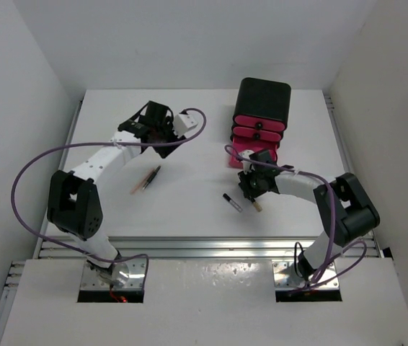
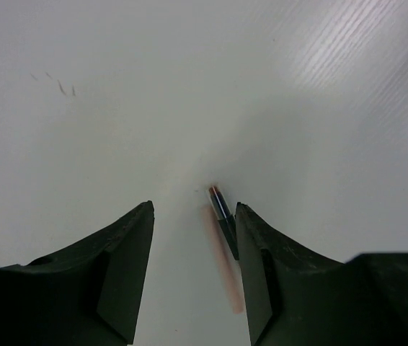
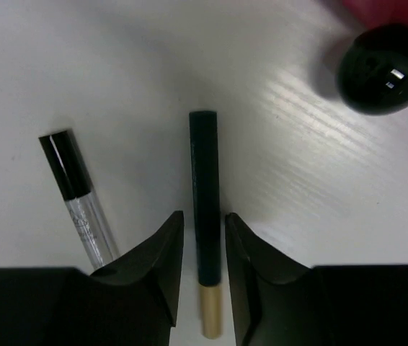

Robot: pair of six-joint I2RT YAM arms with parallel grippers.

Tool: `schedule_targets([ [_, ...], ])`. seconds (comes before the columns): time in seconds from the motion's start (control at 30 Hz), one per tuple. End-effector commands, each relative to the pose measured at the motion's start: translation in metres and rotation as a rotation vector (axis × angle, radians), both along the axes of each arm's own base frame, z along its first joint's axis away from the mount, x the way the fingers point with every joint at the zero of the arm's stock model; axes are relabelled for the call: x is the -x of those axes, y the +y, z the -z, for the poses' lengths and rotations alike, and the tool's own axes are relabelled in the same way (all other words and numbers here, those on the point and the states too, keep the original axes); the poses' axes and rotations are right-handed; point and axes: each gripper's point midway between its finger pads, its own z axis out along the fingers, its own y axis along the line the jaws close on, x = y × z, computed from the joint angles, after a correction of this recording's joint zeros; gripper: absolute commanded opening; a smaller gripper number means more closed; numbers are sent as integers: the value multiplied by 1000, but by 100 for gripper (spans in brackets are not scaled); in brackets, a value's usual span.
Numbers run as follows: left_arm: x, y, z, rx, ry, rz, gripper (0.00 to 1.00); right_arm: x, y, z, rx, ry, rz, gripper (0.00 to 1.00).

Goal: Organize the makeup

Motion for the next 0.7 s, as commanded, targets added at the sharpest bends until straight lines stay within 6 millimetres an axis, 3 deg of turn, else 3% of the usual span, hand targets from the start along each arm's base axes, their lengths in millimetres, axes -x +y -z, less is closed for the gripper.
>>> schedule_targets([
  [0.0,2,13,-15,64,-16,-28,54,-3,-5,5,103,-7,-1,28],
  [0.23,0,21,-15,118,6,-54,54,-8,-10,8,147,-18,-20,0],
  [0.33,2,27,-8,105,19,-57,54,-12,-4,-7,149,-36,-136,0],
  [0.43,1,32,-4,78,13,-37,54,-25,5,-42,137,-113,-250,0],
  [0.47,1,36,-9,75,0,-38,54,-32,8,-64,123,-180,-269,0],
  [0.6,2,46,-1,47,8,-31,54,-62,20,-123,184,-410,-516,0],
  [0.67,6,52,9,41,31,-42,54,-74,14,-129,236,-405,-561,0],
])
